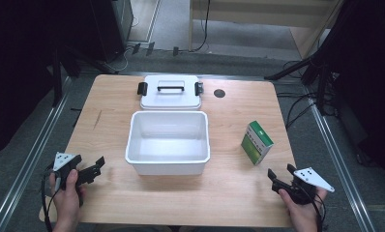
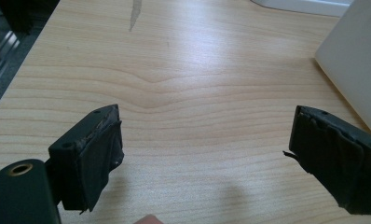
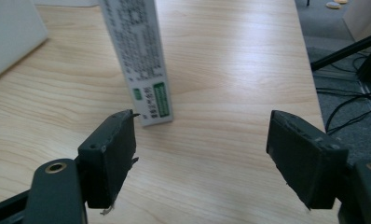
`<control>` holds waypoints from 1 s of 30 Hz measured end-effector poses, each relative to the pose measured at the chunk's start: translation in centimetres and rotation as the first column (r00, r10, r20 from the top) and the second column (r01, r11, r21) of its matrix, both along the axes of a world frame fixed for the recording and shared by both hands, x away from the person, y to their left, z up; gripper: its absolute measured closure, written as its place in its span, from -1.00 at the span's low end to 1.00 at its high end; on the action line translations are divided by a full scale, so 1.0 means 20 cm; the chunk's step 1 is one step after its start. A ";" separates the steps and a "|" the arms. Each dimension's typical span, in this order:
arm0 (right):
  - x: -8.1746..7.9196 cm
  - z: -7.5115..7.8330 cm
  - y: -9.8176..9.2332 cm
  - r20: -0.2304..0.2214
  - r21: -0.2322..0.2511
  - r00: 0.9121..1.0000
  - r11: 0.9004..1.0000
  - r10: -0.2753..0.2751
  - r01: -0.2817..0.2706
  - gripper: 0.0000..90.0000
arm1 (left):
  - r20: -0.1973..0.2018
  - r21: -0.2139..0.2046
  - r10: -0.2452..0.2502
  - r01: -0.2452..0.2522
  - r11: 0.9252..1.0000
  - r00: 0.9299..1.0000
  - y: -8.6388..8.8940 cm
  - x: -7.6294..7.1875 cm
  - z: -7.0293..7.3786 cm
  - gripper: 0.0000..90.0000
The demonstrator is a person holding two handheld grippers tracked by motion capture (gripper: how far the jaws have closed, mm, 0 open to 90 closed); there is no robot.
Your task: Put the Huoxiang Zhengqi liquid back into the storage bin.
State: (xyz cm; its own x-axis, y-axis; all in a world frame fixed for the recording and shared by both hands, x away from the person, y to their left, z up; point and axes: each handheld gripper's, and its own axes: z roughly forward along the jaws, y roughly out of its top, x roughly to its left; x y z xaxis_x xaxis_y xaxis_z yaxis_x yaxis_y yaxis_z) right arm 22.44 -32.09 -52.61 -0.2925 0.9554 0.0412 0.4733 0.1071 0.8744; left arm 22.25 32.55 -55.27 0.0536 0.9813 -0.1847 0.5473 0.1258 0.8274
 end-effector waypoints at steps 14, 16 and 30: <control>0.07 0.14 0.10 -0.155 -0.116 0.984 0.988 0.086 -0.105 -0.28 | -0.004 0.003 -0.010 0.010 1.000 1.000 0.00 0.00 0.00 -0.78; 0.09 0.16 0.12 -0.196 -0.171 0.976 0.977 0.095 -0.130 -0.28 | -0.004 0.000 -0.009 0.009 1.000 1.000 0.00 0.01 0.00 -0.78; 0.21 0.26 0.25 -0.489 -0.293 0.864 0.912 0.116 -0.288 -0.32 | -0.010 -0.004 -0.010 0.010 1.000 1.000 0.00 0.01 0.00 -0.78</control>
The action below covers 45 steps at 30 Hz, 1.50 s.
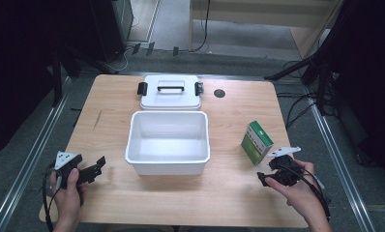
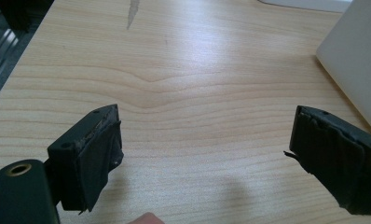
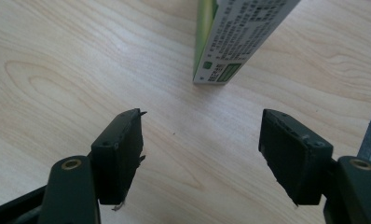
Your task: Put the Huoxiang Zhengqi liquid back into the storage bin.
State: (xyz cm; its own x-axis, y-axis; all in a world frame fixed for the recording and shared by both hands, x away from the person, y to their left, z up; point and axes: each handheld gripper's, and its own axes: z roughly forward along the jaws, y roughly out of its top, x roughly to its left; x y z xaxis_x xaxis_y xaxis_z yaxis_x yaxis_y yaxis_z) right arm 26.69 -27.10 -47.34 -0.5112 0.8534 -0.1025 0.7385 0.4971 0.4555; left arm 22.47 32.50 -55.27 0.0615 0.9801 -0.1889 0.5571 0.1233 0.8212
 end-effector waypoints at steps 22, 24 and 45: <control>0.17 0.31 0.08 -0.213 -0.076 0.977 0.997 -0.015 -0.001 -0.53 | 0.000 -0.007 -0.003 0.003 1.000 1.000 0.00 0.00 0.00 -0.78; 0.18 0.32 0.08 -0.230 -0.083 0.973 0.997 -0.017 -0.002 -0.54 | 0.000 -0.008 -0.003 0.003 1.000 1.000 0.00 0.00 0.00 -0.78; 0.36 0.40 0.19 -0.287 -0.183 0.957 0.983 -0.038 -0.016 -0.37 | -0.005 -0.011 -0.008 0.008 1.000 1.000 0.00 0.00 0.00 -0.78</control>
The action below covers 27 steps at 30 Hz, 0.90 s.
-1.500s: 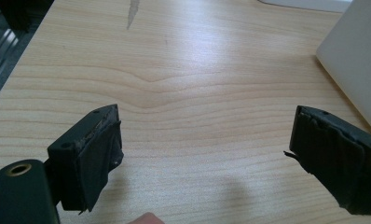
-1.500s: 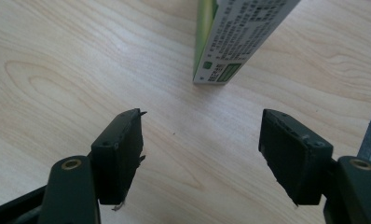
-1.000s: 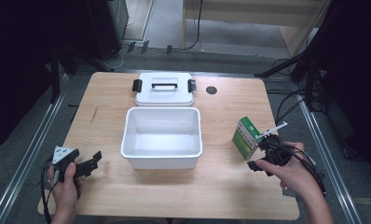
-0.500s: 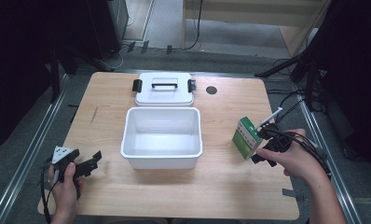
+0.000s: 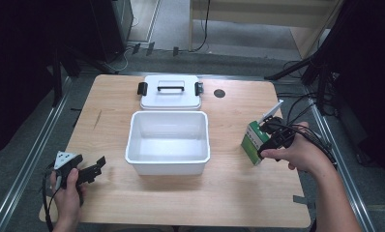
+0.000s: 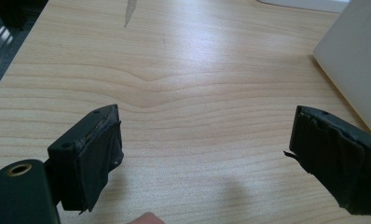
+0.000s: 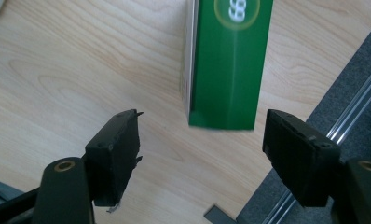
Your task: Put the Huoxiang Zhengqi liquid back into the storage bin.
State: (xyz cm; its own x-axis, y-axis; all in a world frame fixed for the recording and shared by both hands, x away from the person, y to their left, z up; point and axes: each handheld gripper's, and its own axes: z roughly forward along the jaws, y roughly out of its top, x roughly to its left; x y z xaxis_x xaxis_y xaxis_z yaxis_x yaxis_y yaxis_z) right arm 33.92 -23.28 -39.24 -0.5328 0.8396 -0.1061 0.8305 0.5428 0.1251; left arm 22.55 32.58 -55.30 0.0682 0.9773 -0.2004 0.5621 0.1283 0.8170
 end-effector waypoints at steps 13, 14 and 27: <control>0.13 -0.01 0.04 -0.004 0.011 0.999 0.999 -0.033 0.033 -0.21 | -0.005 -0.004 -0.003 0.003 1.000 1.000 0.00 0.00 0.00 -0.78; 0.14 -0.01 0.04 -0.006 0.013 1.000 1.000 -0.028 0.028 -0.16 | -0.004 -0.004 -0.003 0.003 1.000 1.000 0.00 0.00 0.00 -0.78; 0.21 -0.05 0.08 -0.028 0.034 0.999 0.999 -0.037 0.038 0.04 | -0.007 -0.007 -0.010 0.010 1.000 1.000 0.00 0.01 0.00 -0.77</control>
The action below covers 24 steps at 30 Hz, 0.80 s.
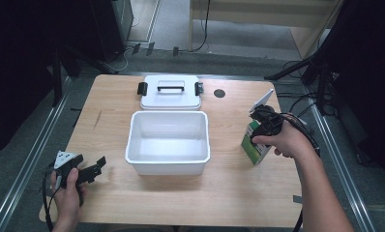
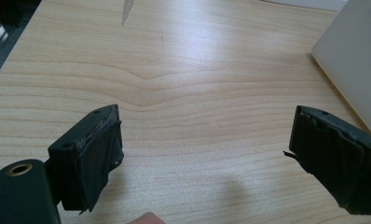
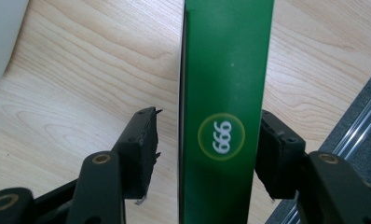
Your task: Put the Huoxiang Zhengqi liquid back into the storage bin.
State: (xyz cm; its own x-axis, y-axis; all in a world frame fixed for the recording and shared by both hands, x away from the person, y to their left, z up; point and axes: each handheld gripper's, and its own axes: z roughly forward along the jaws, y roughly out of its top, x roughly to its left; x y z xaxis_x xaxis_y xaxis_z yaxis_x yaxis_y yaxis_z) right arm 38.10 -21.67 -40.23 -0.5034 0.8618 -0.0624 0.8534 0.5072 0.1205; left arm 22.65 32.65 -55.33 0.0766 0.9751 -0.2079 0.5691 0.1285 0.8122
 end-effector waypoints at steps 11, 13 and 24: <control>0.03 -0.02 0.02 0.003 -0.008 1.000 1.000 0.015 -0.015 0.38 | -0.002 -0.001 -0.004 0.004 1.000 1.000 0.00 0.00 0.00 -0.77; 0.03 -0.02 0.02 0.012 -0.012 1.000 1.000 0.025 -0.025 0.40 | -0.002 -0.001 -0.004 0.004 1.000 1.000 0.00 0.00 0.00 -0.77; -0.03 0.07 0.08 0.100 0.007 0.958 0.962 0.270 -0.272 0.42 | -0.001 0.001 -0.003 0.003 1.000 1.000 0.00 0.00 0.00 -0.77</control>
